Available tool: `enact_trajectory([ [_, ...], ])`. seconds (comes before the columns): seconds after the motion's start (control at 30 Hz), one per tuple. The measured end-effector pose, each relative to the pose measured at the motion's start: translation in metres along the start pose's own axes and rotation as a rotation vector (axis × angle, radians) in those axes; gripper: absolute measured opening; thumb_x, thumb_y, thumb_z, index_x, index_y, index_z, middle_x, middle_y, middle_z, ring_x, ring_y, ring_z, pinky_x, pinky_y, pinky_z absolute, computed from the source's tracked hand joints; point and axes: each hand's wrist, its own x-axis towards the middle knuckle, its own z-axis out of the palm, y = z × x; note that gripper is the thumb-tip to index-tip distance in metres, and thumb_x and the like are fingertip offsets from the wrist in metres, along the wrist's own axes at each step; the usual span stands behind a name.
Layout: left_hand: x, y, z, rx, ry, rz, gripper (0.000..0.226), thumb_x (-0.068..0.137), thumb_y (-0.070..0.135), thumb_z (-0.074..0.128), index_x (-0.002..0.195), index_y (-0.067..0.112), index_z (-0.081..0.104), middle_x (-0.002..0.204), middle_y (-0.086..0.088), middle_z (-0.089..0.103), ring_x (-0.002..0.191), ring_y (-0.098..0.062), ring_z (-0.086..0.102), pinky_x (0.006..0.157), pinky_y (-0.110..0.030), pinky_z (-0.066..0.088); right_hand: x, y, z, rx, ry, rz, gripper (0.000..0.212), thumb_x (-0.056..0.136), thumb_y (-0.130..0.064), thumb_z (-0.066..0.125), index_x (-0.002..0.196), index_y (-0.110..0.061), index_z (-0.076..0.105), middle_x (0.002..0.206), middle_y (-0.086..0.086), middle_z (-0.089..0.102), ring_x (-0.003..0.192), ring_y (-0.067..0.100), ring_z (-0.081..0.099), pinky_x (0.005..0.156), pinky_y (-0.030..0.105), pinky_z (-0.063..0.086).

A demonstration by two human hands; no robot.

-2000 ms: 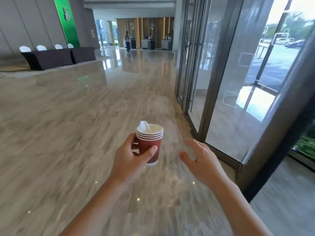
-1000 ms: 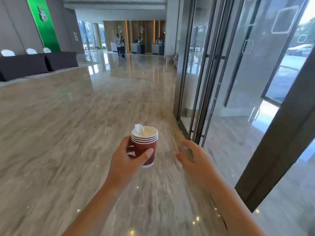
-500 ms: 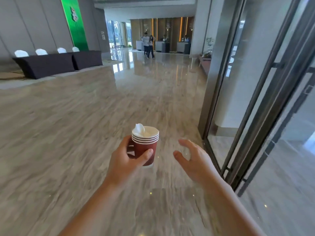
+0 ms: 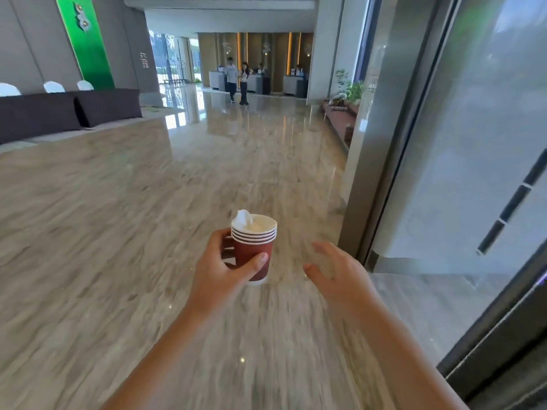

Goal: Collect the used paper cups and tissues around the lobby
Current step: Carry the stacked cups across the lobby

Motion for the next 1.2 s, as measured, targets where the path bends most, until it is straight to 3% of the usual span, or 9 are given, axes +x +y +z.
enact_trajectory([
  [0.2,0.188,-0.049,0.102,-0.024,-0.12,0.005,0.061,0.059,0.051,0.085,0.113,0.039,0.058,0.104,0.028,0.071,0.096,0.0,0.071,0.075,-0.023,0.057,0.188,0.079,-0.001,0.033,0.07,0.107,0.052,0.092,-0.054,0.055,0.14,-0.036,0.046,0.141,-0.016,0.053,0.131,0.008,0.048,0.102,0.027,0.04],
  [0.33,0.313,-0.104,0.172,-0.022,-0.148,0.011,0.056,0.063,0.049,0.085,0.112,0.039,0.06,0.105,0.026,0.072,0.096,-0.001,0.071,0.074,-0.017,0.055,0.323,0.145,0.019,0.081,0.087,0.136,0.052,0.092,-0.054,0.057,0.139,-0.037,0.047,0.139,-0.016,0.054,0.128,0.008,0.05,0.099,0.024,0.04],
  [0.57,0.544,-0.16,0.261,0.014,-0.117,-0.013,0.06,0.059,0.059,0.08,0.112,0.04,0.06,0.107,0.017,0.074,0.097,-0.001,0.072,0.074,-0.019,0.055,0.577,0.213,0.027,0.113,0.025,0.121,0.054,0.092,-0.053,0.057,0.141,-0.035,0.046,0.142,-0.014,0.053,0.132,0.009,0.047,0.103,0.028,0.039],
  [0.7,0.677,-0.191,0.296,0.002,-0.068,-0.026,0.067,0.059,0.061,0.078,0.117,0.034,0.061,0.108,0.013,0.075,0.095,-0.004,0.073,0.081,-0.031,0.058,0.725,0.231,0.025,0.112,0.005,0.069,0.053,0.093,-0.053,0.056,0.142,-0.036,0.045,0.142,-0.016,0.051,0.131,0.008,0.048,0.101,0.027,0.04],
  [0.9,0.886,-0.281,0.371,-0.085,-0.048,-0.065,0.063,0.054,0.057,0.081,0.111,0.039,0.062,0.105,0.018,0.074,0.095,-0.008,0.073,0.079,-0.033,0.058,0.948,0.294,0.06,0.117,0.026,0.066,0.054,0.093,-0.051,0.056,0.143,-0.033,0.047,0.141,-0.018,0.052,0.132,0.006,0.046,0.105,0.026,0.037],
  [1.0,1.001,-0.318,0.417,-0.11,-0.094,-0.063,0.062,0.051,0.057,0.081,0.108,0.042,0.061,0.104,0.023,0.073,0.093,-0.002,0.072,0.075,-0.03,0.057,1.058,0.329,0.073,0.114,0.049,0.111,0.052,0.092,-0.055,0.055,0.14,-0.037,0.047,0.14,-0.021,0.052,0.131,0.006,0.048,0.106,0.029,0.04],
  [1.1,1.111,-0.335,0.472,-0.133,-0.135,-0.052,0.062,0.052,0.056,0.082,0.109,0.043,0.061,0.106,0.012,0.074,0.095,-0.007,0.072,0.074,-0.028,0.056,1.16,0.357,0.065,0.131,0.103,0.152,0.05,0.091,-0.056,0.054,0.138,-0.042,0.046,0.138,-0.024,0.052,0.127,0.002,0.049,0.105,0.031,0.042],
  [1.2,1.205,-0.344,0.53,-0.138,-0.193,-0.029,0.062,0.052,0.057,0.082,0.109,0.045,0.061,0.108,0.012,0.073,0.094,-0.003,0.071,0.073,-0.024,0.054,1.248,0.391,0.053,0.128,0.162,0.211,0.049,0.091,-0.059,0.055,0.137,-0.045,0.046,0.138,-0.025,0.051,0.124,0.001,0.049,0.101,0.027,0.043],
])
